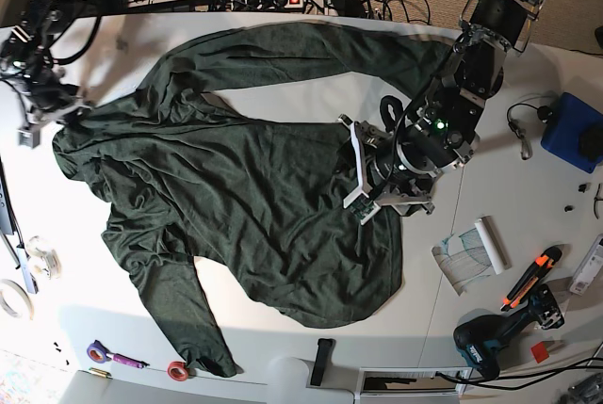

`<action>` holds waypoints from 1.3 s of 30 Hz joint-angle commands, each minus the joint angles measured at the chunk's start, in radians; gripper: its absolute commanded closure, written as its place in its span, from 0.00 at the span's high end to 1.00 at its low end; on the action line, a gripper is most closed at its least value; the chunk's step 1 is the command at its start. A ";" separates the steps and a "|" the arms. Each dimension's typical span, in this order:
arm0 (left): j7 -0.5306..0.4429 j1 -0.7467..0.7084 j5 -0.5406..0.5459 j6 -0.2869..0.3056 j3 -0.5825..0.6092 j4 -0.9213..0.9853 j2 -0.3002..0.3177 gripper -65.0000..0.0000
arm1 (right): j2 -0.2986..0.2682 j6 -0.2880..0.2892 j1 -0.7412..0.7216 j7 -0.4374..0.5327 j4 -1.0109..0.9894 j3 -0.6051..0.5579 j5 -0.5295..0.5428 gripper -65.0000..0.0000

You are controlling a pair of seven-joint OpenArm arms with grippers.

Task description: Layout the t-shirt on the table in an organized manner, then fold the t-shirt properly

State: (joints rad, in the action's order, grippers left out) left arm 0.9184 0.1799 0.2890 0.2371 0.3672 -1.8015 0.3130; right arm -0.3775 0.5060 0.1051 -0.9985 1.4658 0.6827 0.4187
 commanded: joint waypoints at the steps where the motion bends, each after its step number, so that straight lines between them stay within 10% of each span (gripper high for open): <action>1: -0.022 0.019 0.003 0.001 -0.006 -0.015 0.000 0.55 | -0.021 0.002 -0.008 0.002 0.013 0.021 0.015 0.13; 11: -0.029 0.002 0.003 0.000 -0.006 -0.015 0.000 0.55 | -0.017 0.060 -0.006 -0.118 0.013 0.106 0.270 0.00; 16: -0.029 0.002 0.003 0.001 -0.006 -0.014 0.000 0.55 | -0.013 0.056 -0.005 -0.101 0.011 0.048 0.259 0.46; 25: -0.029 0.002 0.003 0.000 -0.006 -0.014 0.000 0.55 | -0.013 -0.095 -0.006 0.056 0.011 -0.148 0.027 0.49; 31: -0.029 0.002 0.003 0.000 -0.006 -0.014 0.000 0.55 | -0.014 -0.099 -0.006 0.008 0.012 -0.151 -0.036 0.07; 39: -0.029 0.002 0.003 0.001 -0.006 -0.014 0.000 0.55 | -0.016 -0.080 -0.005 -0.042 0.021 0.011 -0.037 0.02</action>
State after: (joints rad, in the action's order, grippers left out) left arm 0.9142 0.1619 0.2890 0.2371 0.3672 -1.8011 0.3130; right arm -0.3676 0.4206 0.1097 -1.0557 1.4681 0.6872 0.3729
